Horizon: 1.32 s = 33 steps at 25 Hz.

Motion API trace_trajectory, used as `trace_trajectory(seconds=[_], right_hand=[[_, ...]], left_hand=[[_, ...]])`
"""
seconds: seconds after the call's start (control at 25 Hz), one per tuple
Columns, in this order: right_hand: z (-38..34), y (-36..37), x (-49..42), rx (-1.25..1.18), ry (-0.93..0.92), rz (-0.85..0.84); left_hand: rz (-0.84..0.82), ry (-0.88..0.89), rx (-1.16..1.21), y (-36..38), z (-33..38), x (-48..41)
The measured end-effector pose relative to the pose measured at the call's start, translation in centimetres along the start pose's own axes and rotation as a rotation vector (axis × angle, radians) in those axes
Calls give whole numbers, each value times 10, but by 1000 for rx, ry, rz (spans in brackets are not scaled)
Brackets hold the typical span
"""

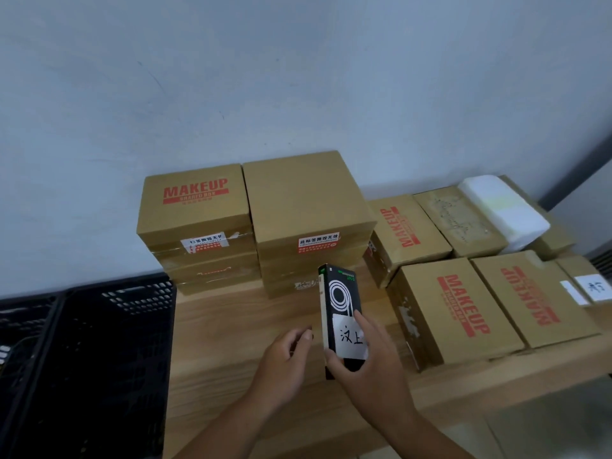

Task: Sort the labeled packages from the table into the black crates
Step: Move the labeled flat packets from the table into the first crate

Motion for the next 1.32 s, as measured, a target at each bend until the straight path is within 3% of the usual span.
trace_trajectory(seconds=[0.2, 0.48, 0.68, 0.96, 1.32], right_hand=[[19, 8, 3, -528, 280, -99], [24, 31, 11, -711, 414, -223], [15, 32, 13, -636, 336, -304], [30, 10, 1, -458, 293, -131], [22, 36, 1, -385, 219, -281]], left_hand=[[-71, -73, 62, 13, -1, 3], [-71, -75, 202, 20, 2, 5], [-17, -37, 146, 15, 9, 12], [88, 29, -11, 4, 11, 15], [243, 27, 96, -28, 0, 38]])
Point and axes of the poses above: each hand's wrist, its own x-axis away from the middle knuckle, its own y-axis out of the palm, z = x × y, the point moved 9 cm from there along -x, towards the middle knuckle, and after that the axes turned 1 degree about -x, right-handed, at the moved point
